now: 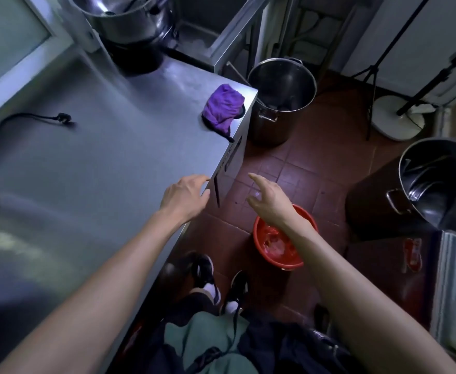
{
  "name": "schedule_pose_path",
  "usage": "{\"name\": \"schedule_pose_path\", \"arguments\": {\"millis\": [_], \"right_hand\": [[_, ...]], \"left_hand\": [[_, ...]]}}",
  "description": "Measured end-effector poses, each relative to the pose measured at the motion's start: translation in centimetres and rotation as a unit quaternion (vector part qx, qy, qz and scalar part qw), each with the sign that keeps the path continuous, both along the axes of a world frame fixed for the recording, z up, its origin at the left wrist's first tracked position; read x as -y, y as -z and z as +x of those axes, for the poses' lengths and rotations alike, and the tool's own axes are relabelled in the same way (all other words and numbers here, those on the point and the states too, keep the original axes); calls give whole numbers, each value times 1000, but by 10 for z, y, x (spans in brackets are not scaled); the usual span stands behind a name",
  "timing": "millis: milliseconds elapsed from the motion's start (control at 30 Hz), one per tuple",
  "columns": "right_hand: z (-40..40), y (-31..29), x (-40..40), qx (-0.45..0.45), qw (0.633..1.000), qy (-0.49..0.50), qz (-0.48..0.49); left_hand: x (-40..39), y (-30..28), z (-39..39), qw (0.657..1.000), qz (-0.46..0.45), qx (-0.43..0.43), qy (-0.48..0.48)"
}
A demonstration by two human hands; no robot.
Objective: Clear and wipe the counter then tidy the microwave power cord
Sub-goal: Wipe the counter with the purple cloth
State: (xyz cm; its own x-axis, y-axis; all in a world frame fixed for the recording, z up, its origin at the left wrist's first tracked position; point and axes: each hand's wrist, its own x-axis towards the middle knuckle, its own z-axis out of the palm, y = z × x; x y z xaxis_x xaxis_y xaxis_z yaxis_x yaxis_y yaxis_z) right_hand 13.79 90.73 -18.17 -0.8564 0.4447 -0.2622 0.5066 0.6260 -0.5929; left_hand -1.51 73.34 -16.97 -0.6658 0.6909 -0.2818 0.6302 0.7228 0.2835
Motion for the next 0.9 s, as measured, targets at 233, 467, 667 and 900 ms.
{"name": "schedule_pose_path", "arguments": {"millis": [233,467,667,900], "right_hand": [[-43,15,-29,16,1000,-24,10],[-120,14,-63,25,997,-59,48],[-182,31,-80,17,994,-91,55],[-222,48,-113,17,988,-123,88]], "left_hand": [[-30,18,-40,999,34,22,-22],[-63,31,-108,991,106,37,-69],[-75,48,-150,988,116,51,-90],[-91,66,-185,985,112,66,-114]]}}
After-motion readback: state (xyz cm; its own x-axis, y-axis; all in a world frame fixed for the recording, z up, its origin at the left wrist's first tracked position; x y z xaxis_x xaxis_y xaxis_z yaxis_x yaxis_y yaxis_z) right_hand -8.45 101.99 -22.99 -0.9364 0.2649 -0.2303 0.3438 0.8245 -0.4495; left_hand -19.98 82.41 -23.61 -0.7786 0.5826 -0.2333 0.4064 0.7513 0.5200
